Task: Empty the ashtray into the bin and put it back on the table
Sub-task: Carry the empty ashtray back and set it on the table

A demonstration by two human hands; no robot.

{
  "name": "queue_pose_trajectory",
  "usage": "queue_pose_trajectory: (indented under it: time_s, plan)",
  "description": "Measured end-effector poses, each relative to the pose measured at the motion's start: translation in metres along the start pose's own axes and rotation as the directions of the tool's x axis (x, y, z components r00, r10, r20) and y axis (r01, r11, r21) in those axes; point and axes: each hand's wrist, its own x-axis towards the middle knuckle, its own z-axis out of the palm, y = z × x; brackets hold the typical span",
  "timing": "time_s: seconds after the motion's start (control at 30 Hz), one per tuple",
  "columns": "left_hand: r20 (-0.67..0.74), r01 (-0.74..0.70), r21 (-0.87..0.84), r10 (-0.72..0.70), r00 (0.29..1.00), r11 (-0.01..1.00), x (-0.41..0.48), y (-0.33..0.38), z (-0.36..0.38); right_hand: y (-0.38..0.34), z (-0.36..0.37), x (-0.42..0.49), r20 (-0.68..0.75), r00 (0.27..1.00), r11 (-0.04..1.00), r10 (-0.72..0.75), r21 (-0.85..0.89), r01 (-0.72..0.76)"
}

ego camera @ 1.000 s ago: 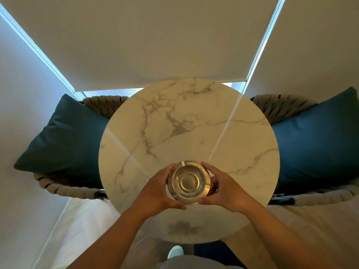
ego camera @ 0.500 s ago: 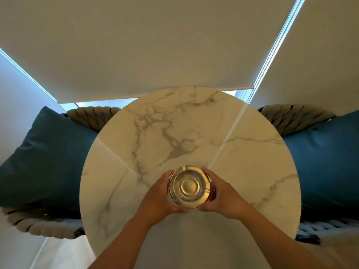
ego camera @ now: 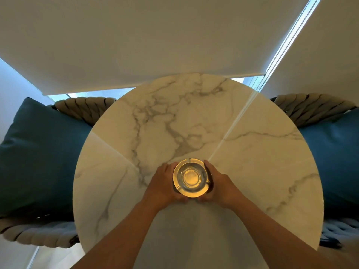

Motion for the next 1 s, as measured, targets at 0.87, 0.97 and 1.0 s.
queue_pose_trajectory:
  time_s: [0.87, 0.97, 1.0]
  plan:
    - [-0.092, 0.212, 0.046, -0.208, 0.974, 0.976, -0.016, 0.01, 0.014, 0.012, -0.033, 0.009, -0.057, 0.996, 0.971, 0.063, -0.226, -0.075]
    - [-0.09, 0.205, 0.036, -0.201, 0.975, 0.978, -0.013, 0.015, 0.016, 0.011, -0.033, 0.011, -0.04, 0.998, 0.977, 0.039, -0.206, -0.046]
    - [-0.089, 0.201, 0.039, -0.197, 0.976, 0.979, -0.013, 0.017, 0.016, 0.011, -0.033, 0.011, -0.029, 0.999, 0.98, 0.029, -0.195, -0.034]
